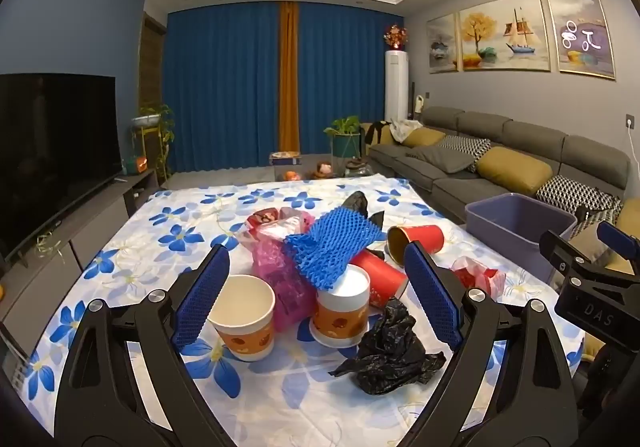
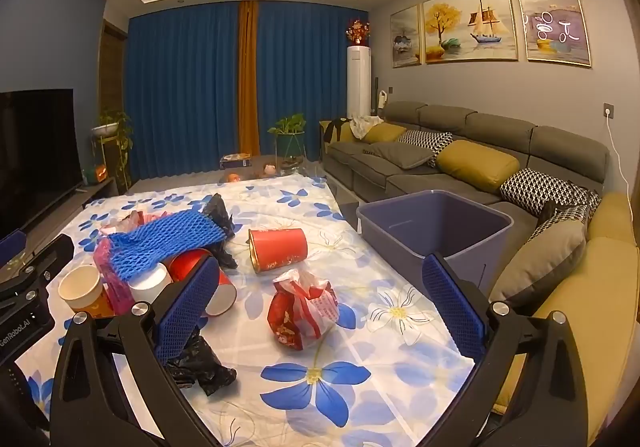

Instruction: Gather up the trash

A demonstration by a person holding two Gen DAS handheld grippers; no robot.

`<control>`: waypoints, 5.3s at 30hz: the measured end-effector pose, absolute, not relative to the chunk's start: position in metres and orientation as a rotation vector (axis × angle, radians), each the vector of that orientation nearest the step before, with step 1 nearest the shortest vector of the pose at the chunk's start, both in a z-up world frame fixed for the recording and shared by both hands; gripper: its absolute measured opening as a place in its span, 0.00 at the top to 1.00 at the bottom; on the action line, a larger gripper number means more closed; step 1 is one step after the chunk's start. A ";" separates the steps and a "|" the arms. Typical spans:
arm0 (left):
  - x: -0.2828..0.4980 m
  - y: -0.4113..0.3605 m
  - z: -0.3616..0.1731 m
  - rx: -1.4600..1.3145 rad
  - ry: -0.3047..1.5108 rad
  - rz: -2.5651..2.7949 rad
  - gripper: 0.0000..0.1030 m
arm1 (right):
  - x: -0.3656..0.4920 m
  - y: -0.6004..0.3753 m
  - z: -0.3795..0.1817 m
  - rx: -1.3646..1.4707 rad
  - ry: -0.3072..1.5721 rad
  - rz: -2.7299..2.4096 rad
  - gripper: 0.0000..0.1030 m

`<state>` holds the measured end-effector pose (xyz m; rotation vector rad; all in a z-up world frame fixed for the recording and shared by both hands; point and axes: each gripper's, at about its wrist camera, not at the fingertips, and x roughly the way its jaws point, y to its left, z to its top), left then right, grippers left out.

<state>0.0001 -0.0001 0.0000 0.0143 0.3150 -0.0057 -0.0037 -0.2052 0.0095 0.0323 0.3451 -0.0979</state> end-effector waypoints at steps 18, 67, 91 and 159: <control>0.001 0.000 0.000 0.004 0.314 -0.007 0.15 | -0.004 -0.205 0.011 0.033 0.349 -0.095 0.05; 0.007 0.005 -0.012 -0.028 0.357 0.000 0.15 | -0.001 -0.208 0.005 0.041 0.350 -0.095 0.05; 0.011 0.007 -0.014 -0.020 0.360 0.015 0.15 | 0.003 -0.207 0.000 0.044 0.354 -0.091 0.05; 0.059 0.055 -0.041 -0.140 0.456 -0.051 0.33 | 0.044 -0.126 -0.055 -0.018 0.505 0.307 0.98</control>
